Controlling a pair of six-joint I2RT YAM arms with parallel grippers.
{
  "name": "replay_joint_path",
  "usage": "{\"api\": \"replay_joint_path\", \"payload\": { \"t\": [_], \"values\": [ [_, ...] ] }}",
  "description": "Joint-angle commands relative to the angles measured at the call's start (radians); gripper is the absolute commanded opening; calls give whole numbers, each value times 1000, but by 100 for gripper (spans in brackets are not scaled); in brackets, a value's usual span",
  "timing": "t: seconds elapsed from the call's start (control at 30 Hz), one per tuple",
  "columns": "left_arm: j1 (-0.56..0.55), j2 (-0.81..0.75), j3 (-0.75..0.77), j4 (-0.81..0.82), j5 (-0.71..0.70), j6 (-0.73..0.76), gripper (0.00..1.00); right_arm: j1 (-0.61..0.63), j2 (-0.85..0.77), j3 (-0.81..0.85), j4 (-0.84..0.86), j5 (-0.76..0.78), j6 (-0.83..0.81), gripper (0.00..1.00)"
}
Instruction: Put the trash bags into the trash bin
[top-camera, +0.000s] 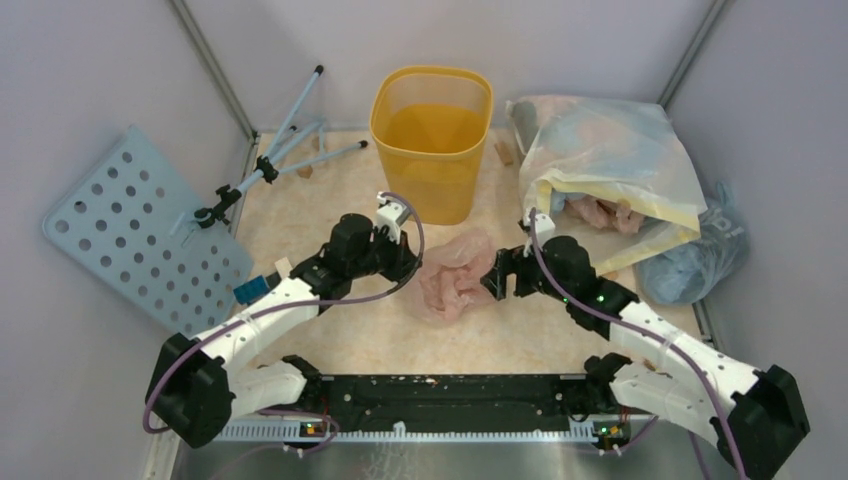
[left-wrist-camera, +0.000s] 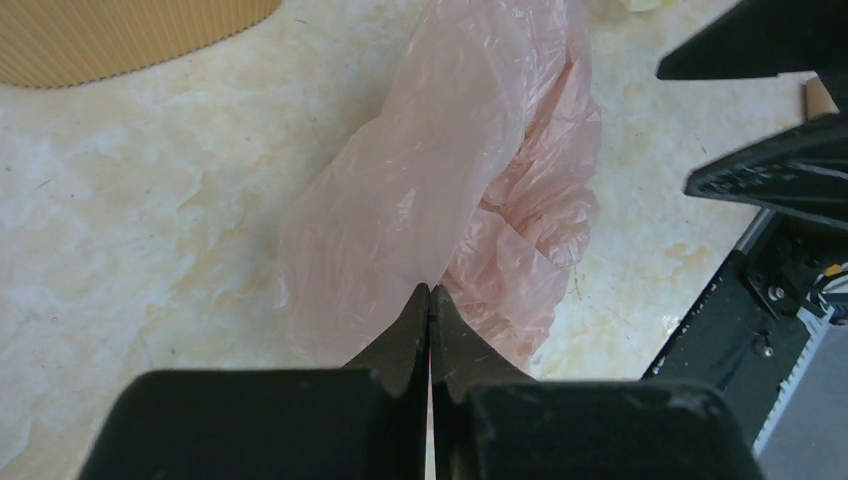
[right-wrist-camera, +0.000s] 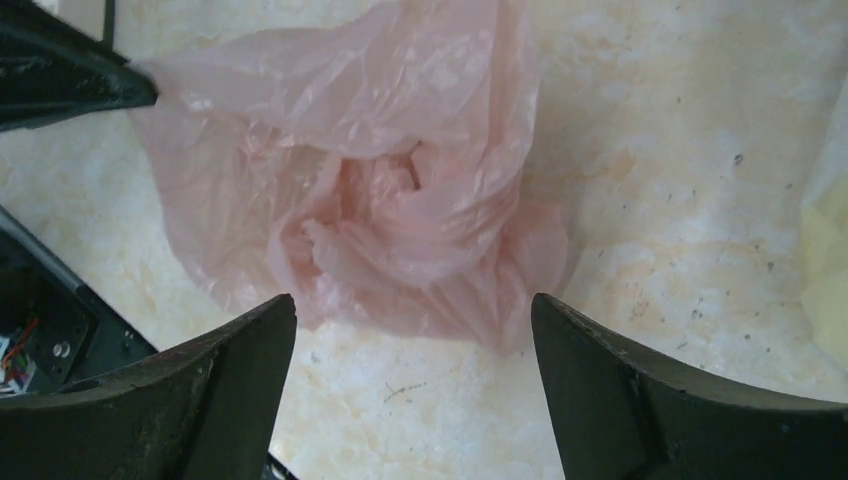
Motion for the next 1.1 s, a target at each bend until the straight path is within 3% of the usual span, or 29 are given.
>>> {"api": "replay_joint_path", "payload": {
  "t": [0.0, 0.23, 0.3, 0.43, 0.57, 0.67, 0.93, 1.0, 1.07],
  "values": [
    [-2, -47, 3, 38, 65, 3, 0, 10, 149, 130, 30, 102, -34, 87],
    [-2, -95, 23, -8, 78, -8, 0, 10, 342, 218, 68, 226, 9, 82],
    [-1, -108, 32, -36, 20, -31, 0, 11, 376, 230, 48, 274, 15, 81],
    [5, -121, 88, -154, -240, -81, 0, 11, 374, 223, -12, 403, 46, 57],
    [19, -137, 154, -236, -359, -69, 0, 3, 296, 186, -44, 504, 49, 43],
    [30, -166, 173, -271, -421, -79, 0, -12, 240, 174, -75, 557, 58, 38],
    [48, -200, 176, -334, -554, -95, 0, -18, 94, 139, -120, 676, 126, 41],
    [47, -224, 161, -296, -480, -77, 0, -19, 76, 130, -73, 566, 62, 43],
    [47, -258, 124, -213, -344, -52, 0, -19, 73, 117, 8, 308, 0, 54]
  ]
}}
